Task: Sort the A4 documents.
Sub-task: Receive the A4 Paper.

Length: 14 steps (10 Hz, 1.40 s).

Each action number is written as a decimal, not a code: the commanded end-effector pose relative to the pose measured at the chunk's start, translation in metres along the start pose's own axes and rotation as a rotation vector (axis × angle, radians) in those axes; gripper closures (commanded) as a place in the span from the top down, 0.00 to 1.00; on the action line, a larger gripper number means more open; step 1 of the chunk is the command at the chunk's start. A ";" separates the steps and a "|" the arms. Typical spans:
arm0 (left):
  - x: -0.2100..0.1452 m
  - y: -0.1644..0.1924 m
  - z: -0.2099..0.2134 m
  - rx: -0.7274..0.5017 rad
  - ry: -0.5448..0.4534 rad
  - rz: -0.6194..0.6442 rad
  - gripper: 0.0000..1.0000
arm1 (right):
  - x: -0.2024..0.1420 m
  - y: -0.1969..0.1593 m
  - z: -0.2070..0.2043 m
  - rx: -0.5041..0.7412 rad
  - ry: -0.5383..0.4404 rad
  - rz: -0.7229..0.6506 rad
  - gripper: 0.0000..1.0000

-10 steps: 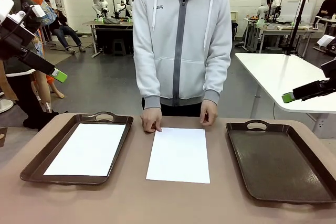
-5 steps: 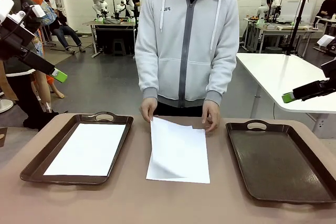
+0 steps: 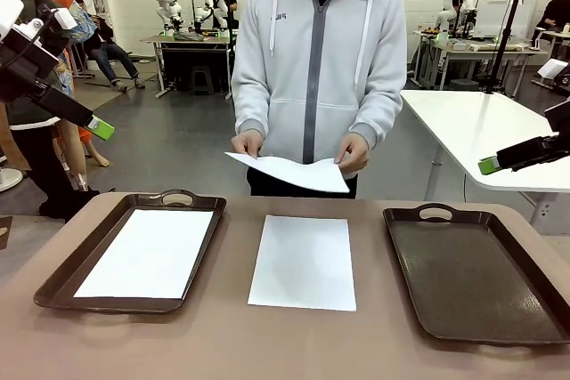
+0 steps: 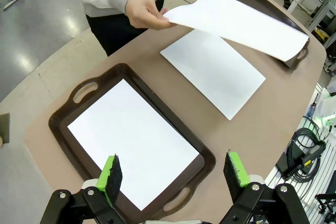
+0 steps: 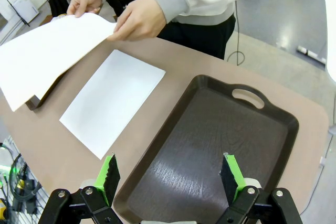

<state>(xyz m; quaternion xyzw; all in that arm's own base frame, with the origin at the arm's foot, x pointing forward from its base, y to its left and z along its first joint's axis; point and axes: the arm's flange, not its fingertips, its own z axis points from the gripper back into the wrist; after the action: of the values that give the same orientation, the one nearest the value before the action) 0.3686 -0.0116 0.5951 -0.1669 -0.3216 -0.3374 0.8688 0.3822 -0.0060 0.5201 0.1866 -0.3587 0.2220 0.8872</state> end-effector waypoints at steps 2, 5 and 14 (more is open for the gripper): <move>0.001 0.001 -0.001 0.000 -0.009 0.006 1.00 | -0.001 -0.001 -0.001 0.017 -0.005 -0.001 1.00; 0.001 0.001 -0.001 0.000 -0.009 0.006 1.00 | -0.001 -0.001 -0.001 0.017 -0.005 -0.001 1.00; 0.001 0.001 -0.001 0.000 -0.009 0.006 1.00 | -0.001 -0.001 -0.001 0.017 -0.005 -0.001 1.00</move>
<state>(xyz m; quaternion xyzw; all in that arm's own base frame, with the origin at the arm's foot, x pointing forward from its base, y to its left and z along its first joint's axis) 0.3686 -0.0116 0.5951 -0.1669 -0.3216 -0.3374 0.8688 0.3822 -0.0060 0.5201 0.1866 -0.3587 0.2220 0.8872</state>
